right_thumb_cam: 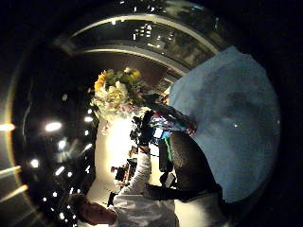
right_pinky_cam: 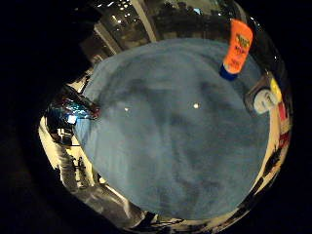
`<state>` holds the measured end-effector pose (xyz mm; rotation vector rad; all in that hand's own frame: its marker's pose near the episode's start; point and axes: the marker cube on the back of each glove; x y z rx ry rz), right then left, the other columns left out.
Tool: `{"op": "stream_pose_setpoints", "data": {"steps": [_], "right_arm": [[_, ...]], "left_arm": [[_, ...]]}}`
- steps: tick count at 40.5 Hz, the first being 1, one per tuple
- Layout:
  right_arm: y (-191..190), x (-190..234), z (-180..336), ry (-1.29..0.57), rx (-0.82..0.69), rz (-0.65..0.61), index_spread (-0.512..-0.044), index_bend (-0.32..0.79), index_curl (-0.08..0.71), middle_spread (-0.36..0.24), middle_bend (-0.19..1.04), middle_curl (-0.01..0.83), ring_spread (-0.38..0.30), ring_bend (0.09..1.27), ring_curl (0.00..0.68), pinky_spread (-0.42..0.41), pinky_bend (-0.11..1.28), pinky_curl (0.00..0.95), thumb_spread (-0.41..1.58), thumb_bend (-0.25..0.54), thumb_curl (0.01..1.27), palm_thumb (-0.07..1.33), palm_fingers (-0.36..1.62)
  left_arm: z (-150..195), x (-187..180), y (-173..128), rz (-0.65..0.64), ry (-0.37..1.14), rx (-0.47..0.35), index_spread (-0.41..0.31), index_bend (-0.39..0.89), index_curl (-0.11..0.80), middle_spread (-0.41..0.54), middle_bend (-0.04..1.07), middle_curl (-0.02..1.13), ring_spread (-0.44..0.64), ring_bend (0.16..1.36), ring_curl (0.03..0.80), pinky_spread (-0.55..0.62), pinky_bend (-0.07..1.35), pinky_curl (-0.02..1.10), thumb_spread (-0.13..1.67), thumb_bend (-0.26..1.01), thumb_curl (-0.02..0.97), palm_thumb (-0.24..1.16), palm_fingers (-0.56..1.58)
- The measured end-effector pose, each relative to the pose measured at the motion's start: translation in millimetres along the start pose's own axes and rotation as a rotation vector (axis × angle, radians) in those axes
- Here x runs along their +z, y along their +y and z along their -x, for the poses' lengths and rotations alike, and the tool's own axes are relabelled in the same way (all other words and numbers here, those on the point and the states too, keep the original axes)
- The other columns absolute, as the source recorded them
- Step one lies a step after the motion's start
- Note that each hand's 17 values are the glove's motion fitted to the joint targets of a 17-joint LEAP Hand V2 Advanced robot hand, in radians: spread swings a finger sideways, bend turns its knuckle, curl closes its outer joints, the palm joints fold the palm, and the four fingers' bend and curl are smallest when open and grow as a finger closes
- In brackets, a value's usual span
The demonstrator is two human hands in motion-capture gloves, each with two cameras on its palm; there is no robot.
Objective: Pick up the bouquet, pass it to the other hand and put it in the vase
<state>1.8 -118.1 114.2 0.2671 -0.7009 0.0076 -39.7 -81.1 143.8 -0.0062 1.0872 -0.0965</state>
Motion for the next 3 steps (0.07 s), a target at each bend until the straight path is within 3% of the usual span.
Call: {"op": "stream_pose_setpoints", "data": {"steps": [3], "right_arm": [[-0.5, 3.2, -9.0, -0.003, -0.004, -0.002, -0.318, 0.15, 0.279, -0.096, 0.21, 0.389, -0.107, 0.36, 0.321, 0.076, 0.32, 0.311, 1.05, -0.018, 0.39, 0.51, 0.48]], "left_arm": [[7.2, -0.8, 6.6, -0.004, -0.024, 0.002, 0.2, 0.05, 0.276, 0.333, 0.19, 0.34, 0.34, 0.59, 0.313, 0.34, 0.43, 0.35, 0.82, -0.04, 0.413, 0.31, -0.23]]}}
